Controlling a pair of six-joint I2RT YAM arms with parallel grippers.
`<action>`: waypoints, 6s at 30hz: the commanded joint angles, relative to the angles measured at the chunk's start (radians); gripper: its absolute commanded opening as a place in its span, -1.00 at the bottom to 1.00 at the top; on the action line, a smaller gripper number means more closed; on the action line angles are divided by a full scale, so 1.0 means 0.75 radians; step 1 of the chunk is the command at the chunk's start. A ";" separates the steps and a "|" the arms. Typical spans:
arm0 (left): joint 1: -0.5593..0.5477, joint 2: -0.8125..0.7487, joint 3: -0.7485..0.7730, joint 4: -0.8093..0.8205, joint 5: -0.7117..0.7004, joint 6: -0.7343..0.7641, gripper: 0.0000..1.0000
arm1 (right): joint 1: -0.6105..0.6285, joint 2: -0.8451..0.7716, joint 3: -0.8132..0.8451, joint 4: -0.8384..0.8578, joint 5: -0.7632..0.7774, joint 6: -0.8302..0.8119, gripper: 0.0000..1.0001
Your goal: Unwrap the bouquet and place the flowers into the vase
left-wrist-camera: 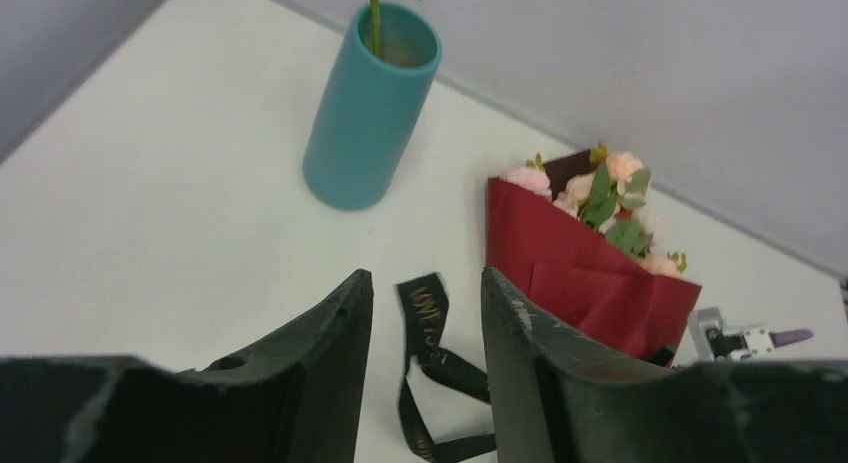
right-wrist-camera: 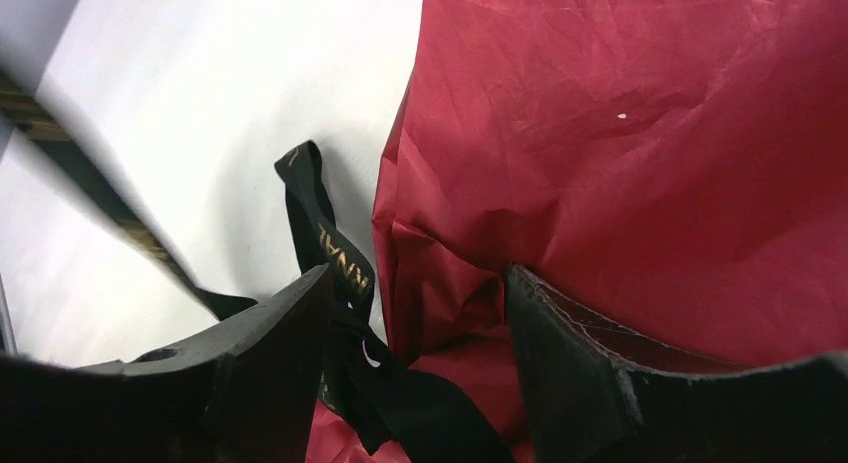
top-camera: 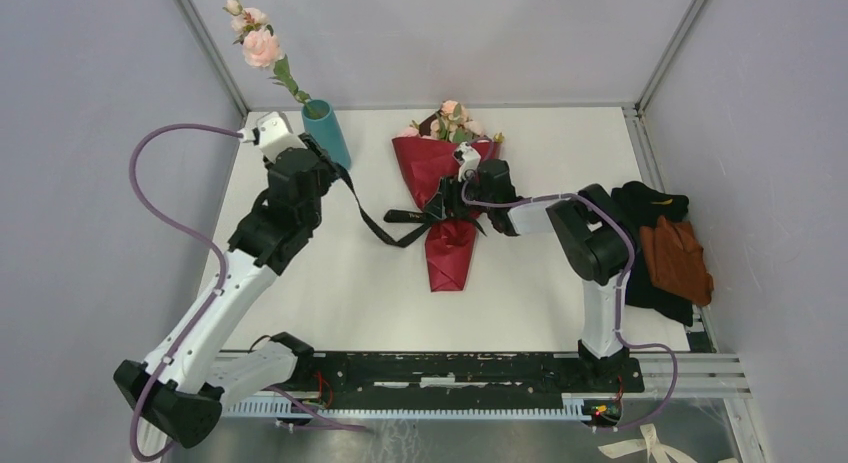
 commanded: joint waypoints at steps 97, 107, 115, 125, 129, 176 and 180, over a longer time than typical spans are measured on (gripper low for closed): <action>-0.128 1.248 0.072 0.671 0.726 0.033 0.30 | -0.511 -1.584 -0.326 -0.760 0.868 -0.271 -1.00; -0.128 1.176 0.036 0.650 0.795 0.029 0.31 | -0.527 -1.645 -0.425 -0.685 0.696 -0.211 -1.00; -0.131 1.133 0.012 0.658 0.831 0.026 0.30 | -0.525 -1.648 -0.556 -0.721 0.850 -0.238 -1.00; -0.235 0.962 0.013 0.629 0.717 0.157 0.38 | -0.505 -1.554 -0.750 -0.502 0.638 -0.206 0.12; -0.284 0.891 0.008 0.613 0.663 0.200 0.53 | -0.361 -1.461 -0.706 -0.469 0.694 -0.268 0.19; -0.191 0.959 0.061 0.557 0.496 0.053 0.63 | 0.193 -0.382 -0.157 -0.493 0.602 -0.507 0.25; -0.149 1.080 0.201 0.546 0.604 0.046 0.62 | 0.194 -0.353 -0.156 -0.488 0.602 -0.503 0.16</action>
